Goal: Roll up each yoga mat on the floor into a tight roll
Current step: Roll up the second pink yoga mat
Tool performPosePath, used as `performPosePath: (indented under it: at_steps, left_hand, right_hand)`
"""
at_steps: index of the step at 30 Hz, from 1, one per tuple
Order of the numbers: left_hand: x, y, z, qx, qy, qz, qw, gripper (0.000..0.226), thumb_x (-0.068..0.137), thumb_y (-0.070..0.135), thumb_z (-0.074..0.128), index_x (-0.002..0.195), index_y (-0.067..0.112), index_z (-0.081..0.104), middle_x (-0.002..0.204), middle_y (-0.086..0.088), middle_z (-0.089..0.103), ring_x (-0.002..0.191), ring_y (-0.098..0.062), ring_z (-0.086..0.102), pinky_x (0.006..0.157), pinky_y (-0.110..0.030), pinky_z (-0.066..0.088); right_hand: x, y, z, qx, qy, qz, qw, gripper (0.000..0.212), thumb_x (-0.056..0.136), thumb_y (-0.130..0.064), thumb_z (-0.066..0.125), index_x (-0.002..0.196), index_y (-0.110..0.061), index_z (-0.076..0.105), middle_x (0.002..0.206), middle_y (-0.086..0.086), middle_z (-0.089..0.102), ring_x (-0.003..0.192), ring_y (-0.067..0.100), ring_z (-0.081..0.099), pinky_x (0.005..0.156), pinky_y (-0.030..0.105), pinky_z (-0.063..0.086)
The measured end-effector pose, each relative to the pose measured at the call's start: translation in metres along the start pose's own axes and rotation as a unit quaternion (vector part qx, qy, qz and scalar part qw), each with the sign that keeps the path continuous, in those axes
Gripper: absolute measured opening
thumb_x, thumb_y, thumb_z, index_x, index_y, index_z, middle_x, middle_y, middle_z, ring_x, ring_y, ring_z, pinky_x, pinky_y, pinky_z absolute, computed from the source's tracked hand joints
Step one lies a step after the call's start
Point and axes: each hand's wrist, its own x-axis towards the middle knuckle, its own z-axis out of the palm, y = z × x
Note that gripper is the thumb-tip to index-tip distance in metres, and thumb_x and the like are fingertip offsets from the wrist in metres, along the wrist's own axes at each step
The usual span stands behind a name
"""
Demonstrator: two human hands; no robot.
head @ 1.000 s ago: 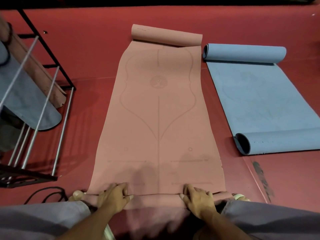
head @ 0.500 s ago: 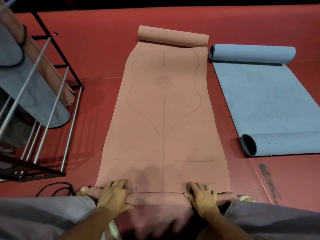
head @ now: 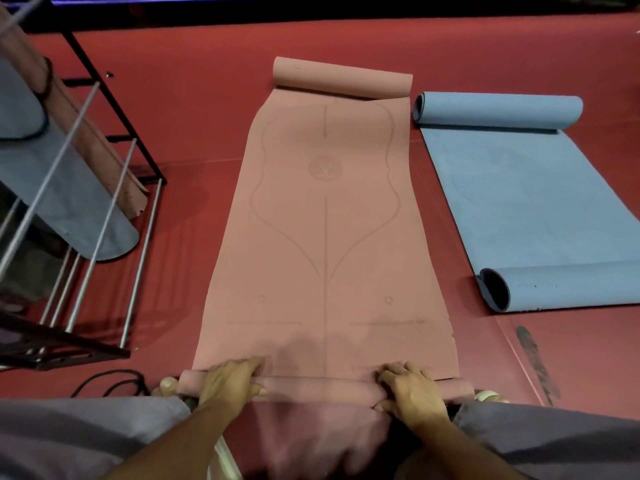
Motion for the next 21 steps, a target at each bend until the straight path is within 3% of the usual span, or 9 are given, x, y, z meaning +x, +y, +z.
performPosePath:
  at_steps: [2,5,10,15,17,19,21]
  left_hand:
    - [0.001,0.001,0.004,0.010,0.010,-0.001,1.000,0.040,0.088,0.054,0.071,0.121,0.032,0.065,0.120,0.012,0.064,0.120,-0.015,0.057,0.096,-0.027,0.039]
    - [0.001,0.004,0.005,0.046,0.032,-0.006,0.998,0.043,0.090,0.060,0.064,0.128,0.041,0.068,0.124,0.010,0.054,0.122,-0.020,0.047,0.100,-0.029,0.034]
    - [0.004,0.006,0.007,0.037,0.044,-0.002,0.998,0.053,0.095,0.049,0.065,0.145,0.038,0.051,0.136,0.010,0.058,0.120,-0.021,0.052,0.100,-0.031,0.042]
    - [0.000,0.004,0.019,0.065,0.087,0.001,0.994,0.038,0.100,0.057,0.050,0.130,0.036,0.060,0.122,0.010,0.068,0.111,-0.019,0.062,0.091,-0.033,0.050]
    - [0.002,-0.004,0.028,0.050,0.119,0.013,0.992,0.053,0.095,0.071,0.041,0.117,0.034,0.071,0.108,0.009,0.075,0.099,-0.020,0.070,0.087,-0.033,0.055]
    - [0.005,-0.011,0.033,0.028,0.109,0.023,0.993,0.064,0.085,0.082,0.050,0.122,0.035,0.072,0.116,0.011,0.074,0.107,-0.018,0.070,0.098,-0.032,0.054]
    - [0.008,-0.012,0.029,0.032,0.050,0.016,0.998,0.070,0.081,0.068,0.072,0.141,0.036,0.060,0.137,0.014,0.064,0.128,-0.014,0.059,0.113,-0.029,0.040]
  right_hand:
    - [0.001,-0.003,-0.008,0.002,-0.001,0.016,1.000,0.060,0.081,-0.056,0.074,0.134,-0.033,0.054,0.133,-0.011,0.061,0.123,0.024,0.053,0.092,0.042,0.042]
    - [0.004,-0.005,-0.014,0.009,-0.006,0.038,0.999,0.058,0.084,-0.057,0.071,0.134,-0.034,0.051,0.133,-0.012,0.060,0.124,0.022,0.052,0.094,0.041,0.042]
    - [0.010,-0.008,-0.016,0.020,-0.006,0.063,0.998,0.049,0.085,-0.057,0.070,0.128,-0.035,0.062,0.128,-0.009,0.058,0.120,0.024,0.050,0.093,0.041,0.043]
    - [0.015,-0.007,-0.017,0.119,0.004,0.091,0.989,0.039,0.087,-0.046,0.072,0.124,-0.036,0.071,0.117,-0.004,0.052,0.117,0.022,0.049,0.096,0.036,0.048]
    - [0.016,-0.006,-0.015,0.169,0.013,0.093,0.981,0.036,0.089,-0.040,0.072,0.124,-0.033,0.073,0.115,-0.004,0.055,0.119,0.020,0.053,0.095,0.034,0.049]
    - [0.018,-0.005,-0.013,0.177,0.031,0.095,0.979,0.032,0.090,-0.038,0.072,0.122,-0.032,0.072,0.113,-0.005,0.056,0.117,0.019,0.055,0.091,0.034,0.050]
    - [0.018,-0.008,-0.015,0.167,0.065,0.101,0.979,0.031,0.090,-0.038,0.072,0.121,-0.031,0.068,0.113,-0.006,0.059,0.113,0.020,0.056,0.087,0.034,0.049]
